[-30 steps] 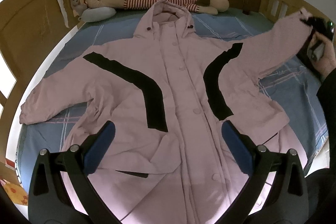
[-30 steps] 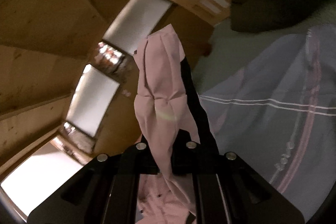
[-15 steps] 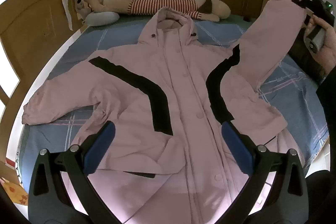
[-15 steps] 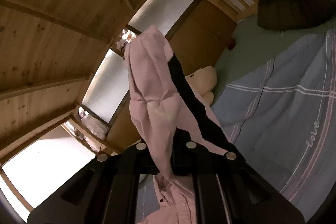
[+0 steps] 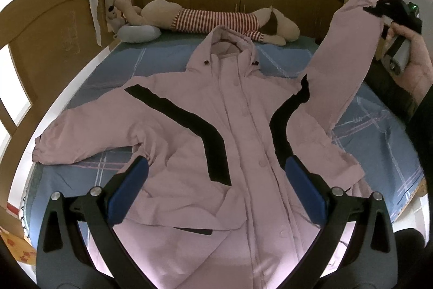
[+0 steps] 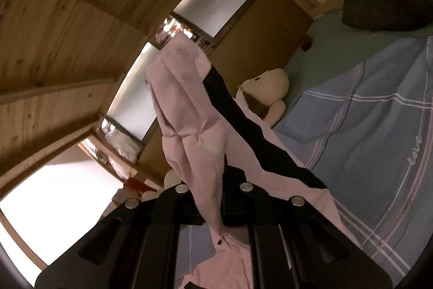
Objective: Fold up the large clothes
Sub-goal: 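Lift the gripped sleeve with the right tool and swing it over the jacket body, then lay the sleeve across the jacket chest and open the right tool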
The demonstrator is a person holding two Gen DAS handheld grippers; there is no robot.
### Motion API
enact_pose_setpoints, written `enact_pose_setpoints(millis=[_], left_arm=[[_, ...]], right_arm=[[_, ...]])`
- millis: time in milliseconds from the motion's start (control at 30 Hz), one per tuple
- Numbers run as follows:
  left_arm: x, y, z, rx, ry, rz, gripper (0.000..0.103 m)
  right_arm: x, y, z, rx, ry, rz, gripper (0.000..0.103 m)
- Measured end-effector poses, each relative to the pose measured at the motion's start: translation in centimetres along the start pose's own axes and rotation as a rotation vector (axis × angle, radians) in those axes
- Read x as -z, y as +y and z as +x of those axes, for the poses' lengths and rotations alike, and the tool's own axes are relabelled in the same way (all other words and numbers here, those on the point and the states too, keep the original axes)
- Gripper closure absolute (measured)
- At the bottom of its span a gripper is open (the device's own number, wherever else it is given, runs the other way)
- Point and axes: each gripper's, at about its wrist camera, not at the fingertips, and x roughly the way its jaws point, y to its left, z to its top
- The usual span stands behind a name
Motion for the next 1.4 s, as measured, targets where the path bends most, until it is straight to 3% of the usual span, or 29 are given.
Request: enact_pose_setpoints(millis=[333,933,1400], left_arm=[[-0.3,1.3,-1.4,0.011,-0.024,-0.023,0.002],[-0.2,0.6,-4.2,0.057,-0.081,-0.008,0.002],[-0.2,0.9,-5.5,0.065,-0.128,-0.004,0.002]], right_arm=[[4.3,4.1,2.7,-0.017,0.076,-0.087,0.095],[9.9,6.7,7.2,-0.003,0.174,-0.174,0.095],[18.8,8.4,11.9,0.036,0.295,-0.298,0.095]])
